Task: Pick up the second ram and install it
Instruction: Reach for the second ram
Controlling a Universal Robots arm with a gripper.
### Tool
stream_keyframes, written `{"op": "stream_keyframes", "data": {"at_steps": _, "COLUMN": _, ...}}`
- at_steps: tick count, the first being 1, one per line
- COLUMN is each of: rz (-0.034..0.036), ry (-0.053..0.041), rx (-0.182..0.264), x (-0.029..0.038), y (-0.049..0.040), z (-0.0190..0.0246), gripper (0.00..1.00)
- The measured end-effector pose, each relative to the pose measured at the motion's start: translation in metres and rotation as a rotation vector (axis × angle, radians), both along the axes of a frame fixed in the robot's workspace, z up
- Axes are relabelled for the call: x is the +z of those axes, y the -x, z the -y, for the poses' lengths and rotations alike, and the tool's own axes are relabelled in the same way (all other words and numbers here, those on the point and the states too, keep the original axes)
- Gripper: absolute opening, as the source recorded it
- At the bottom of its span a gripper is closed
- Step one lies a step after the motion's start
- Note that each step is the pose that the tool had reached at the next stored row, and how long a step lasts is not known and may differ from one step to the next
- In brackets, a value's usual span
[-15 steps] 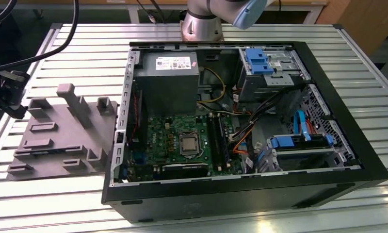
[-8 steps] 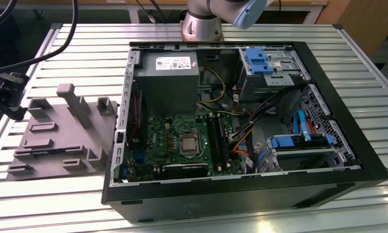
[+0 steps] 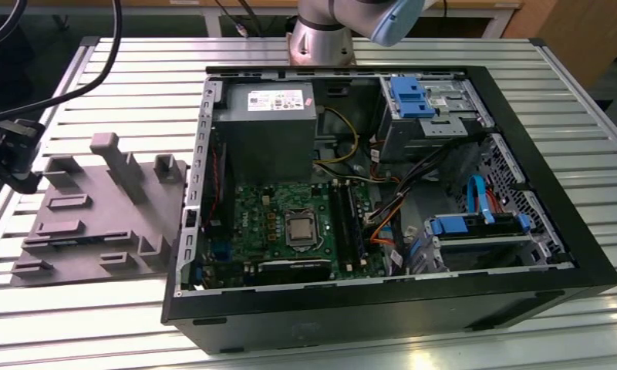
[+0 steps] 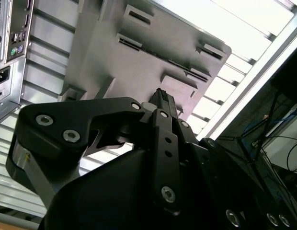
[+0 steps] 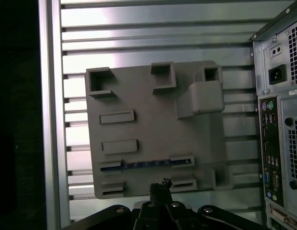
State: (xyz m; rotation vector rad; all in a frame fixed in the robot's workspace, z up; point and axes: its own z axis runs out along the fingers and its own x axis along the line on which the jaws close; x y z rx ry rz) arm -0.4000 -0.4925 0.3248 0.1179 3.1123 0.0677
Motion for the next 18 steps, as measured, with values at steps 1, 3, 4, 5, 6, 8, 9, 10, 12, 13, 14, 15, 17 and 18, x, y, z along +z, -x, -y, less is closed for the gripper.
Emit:
{"op": "stream_keyframes", "data": {"at_steps": 1, "rz": 0.0, "ry": 0.0, "rx": 0.0, "x": -0.0004, "y": 0.0003, "z": 0.0002, "gripper": 0.11}}
{"op": "stream_keyframes", "data": {"at_steps": 3, "rz": 0.0, "ry": 0.0, "rx": 0.0, "x": -0.0012, "y": 0.0008, "z": 0.0006, "gripper": 0.11}}
{"op": "stream_keyframes", "data": {"at_steps": 4, "rz": 0.0, "ry": 0.0, "rx": 0.0, "x": -0.0016, "y": 0.001, "z": 0.0009, "gripper": 0.11}}
{"op": "stream_keyframes", "data": {"at_steps": 5, "rz": 0.0, "ry": 0.0, "rx": 0.0, "x": -0.002, "y": 0.0012, "z": 0.0011, "gripper": 0.11}}
{"op": "stream_keyframes", "data": {"at_steps": 6, "rz": 0.0, "ry": 0.0, "rx": 0.0, "x": -0.0024, "y": 0.0014, "z": 0.0013, "gripper": 0.11}}
{"op": "stream_keyframes", "data": {"at_steps": 8, "rz": 0.0, "ry": 0.0, "rx": 0.0, "x": -0.0033, "y": 0.002, "z": 0.0018, "gripper": 0.11}}
{"op": "stream_keyframes", "data": {"at_steps": 9, "rz": 0.0, "ry": 0.0, "rx": 0.0, "x": -0.0036, "y": 0.0022, "z": 0.002, "gripper": 0.11}}
{"op": "stream_keyframes", "data": {"at_steps": 10, "rz": 0.0, "ry": -0.0001, "rx": 0.0, "x": -0.0041, "y": 0.0024, "z": 0.0023, "gripper": 0.11}}
{"op": "stream_keyframes", "data": {"at_steps": 12, "rz": 0.0, "ry": 0.0, "rx": 0.0, "x": -0.005, "y": 0.0029, "z": 0.0028, "gripper": 0.11}}
{"op": "stream_keyframes", "data": {"at_steps": 13, "rz": -0.0001, "ry": 0.0, "rx": 0.0, "x": -0.0053, "y": 0.0031, "z": 0.003, "gripper": 0.11}}
{"op": "stream_keyframes", "data": {"at_steps": 14, "rz": 0.0, "ry": 0.0002, "rx": 0.0, "x": -0.0057, "y": 0.0032, "z": 0.0033, "gripper": 0.11}}
{"op": "stream_keyframes", "data": {"at_steps": 15, "rz": 0.0, "ry": 0.0001, "rx": 0.0, "x": -0.0062, "y": 0.0034, "z": 0.0035, "gripper": 0.11}}
{"op": "stream_keyframes", "data": {"at_steps": 17, "rz": 0.0, "ry": -0.0001, "rx": 0.0, "x": -0.0071, "y": 0.0038, "z": 0.0039, "gripper": 0.11}}
{"op": "stream_keyframes", "data": {"at_steps": 18, "rz": 0.0, "ry": -0.0001, "rx": 0.0, "x": -0.0076, "y": 0.0039, "z": 0.0042, "gripper": 0.11}}
